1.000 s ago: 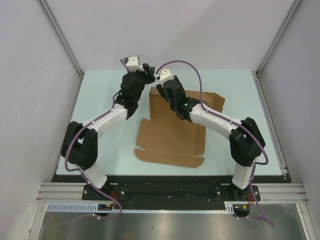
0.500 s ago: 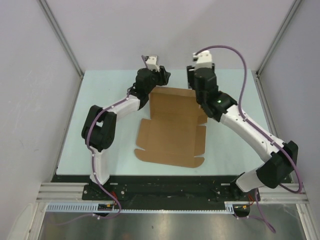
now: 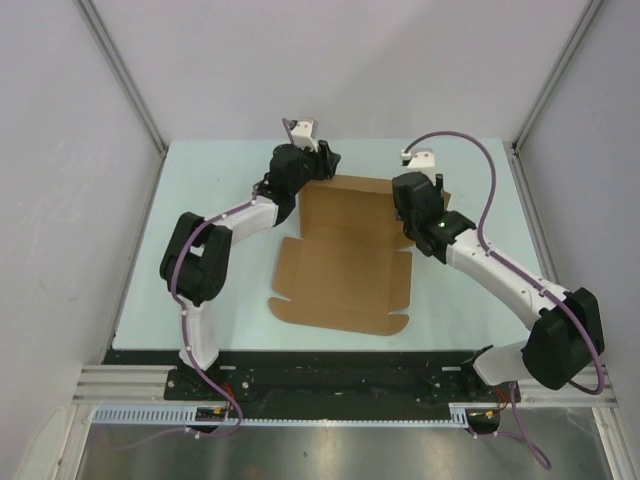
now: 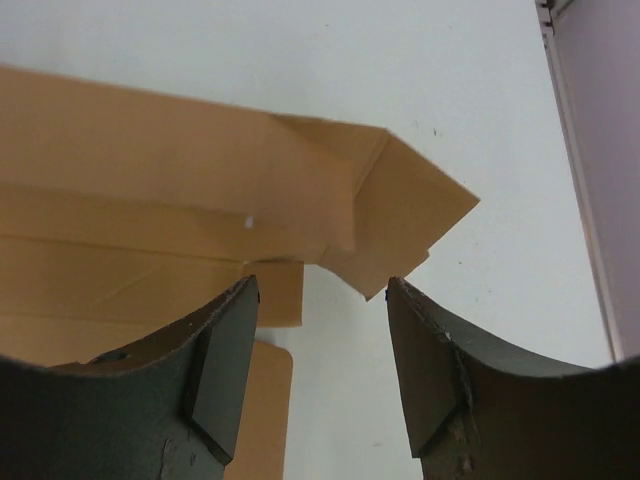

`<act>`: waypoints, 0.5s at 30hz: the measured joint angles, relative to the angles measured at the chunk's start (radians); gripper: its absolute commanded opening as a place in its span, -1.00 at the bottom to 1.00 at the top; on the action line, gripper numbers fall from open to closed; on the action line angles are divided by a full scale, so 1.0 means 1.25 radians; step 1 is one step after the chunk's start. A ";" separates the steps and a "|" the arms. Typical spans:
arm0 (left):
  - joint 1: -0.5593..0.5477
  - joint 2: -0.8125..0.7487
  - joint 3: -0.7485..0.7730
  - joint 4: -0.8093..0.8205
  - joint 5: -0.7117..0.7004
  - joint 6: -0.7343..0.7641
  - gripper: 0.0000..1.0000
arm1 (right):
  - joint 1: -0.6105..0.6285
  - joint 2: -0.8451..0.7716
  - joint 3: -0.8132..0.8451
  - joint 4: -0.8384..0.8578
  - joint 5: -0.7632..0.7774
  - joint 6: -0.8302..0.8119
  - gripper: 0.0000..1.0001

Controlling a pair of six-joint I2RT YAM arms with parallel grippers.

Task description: Fold the paper box

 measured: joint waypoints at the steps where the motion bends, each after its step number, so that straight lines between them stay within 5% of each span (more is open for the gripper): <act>1: 0.000 0.000 -0.001 0.000 0.000 0.000 0.06 | 0.023 0.000 -0.006 0.002 0.021 -0.013 0.19; 6: 0.000 0.000 -0.001 0.000 0.003 0.000 0.06 | 0.107 0.003 -0.025 0.023 0.110 -0.089 0.20; 15: 0.000 0.000 -0.001 0.000 0.006 0.000 0.05 | 0.118 0.095 -0.053 0.173 0.190 -0.290 0.12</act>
